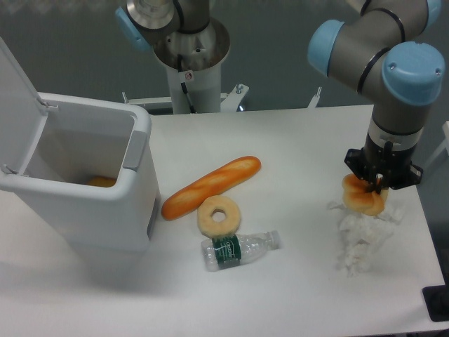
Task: Place the round bread in the trash can
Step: 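Lift the held round bread roll up off the tissue pile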
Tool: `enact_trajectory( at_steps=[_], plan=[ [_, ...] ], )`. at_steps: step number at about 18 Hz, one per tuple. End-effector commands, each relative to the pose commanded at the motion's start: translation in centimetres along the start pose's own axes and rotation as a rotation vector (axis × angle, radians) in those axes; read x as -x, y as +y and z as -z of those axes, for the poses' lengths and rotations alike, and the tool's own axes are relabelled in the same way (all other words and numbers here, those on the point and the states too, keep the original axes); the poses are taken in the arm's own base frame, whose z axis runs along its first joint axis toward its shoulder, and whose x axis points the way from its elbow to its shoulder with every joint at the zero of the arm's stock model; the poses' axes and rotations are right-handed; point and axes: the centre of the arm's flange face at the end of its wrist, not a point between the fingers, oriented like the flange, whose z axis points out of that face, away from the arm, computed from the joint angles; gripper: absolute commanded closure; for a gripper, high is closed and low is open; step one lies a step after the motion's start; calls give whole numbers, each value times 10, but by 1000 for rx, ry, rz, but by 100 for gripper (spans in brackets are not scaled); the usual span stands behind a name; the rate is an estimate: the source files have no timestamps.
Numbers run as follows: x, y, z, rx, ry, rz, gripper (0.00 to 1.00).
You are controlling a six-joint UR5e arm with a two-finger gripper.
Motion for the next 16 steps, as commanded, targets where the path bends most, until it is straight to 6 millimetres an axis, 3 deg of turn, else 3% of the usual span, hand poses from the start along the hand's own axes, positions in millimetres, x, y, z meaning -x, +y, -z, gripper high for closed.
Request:
enact_trajectory(
  at_steps=[7, 12, 16],
  plan=[
    [-6, -2, 14, -4, 1, 11, 100],
    [-41, -23, 66, -99, 4, 100, 100],
    [-86, -41, 105, -174, 22, 124, 100]
  ],
)
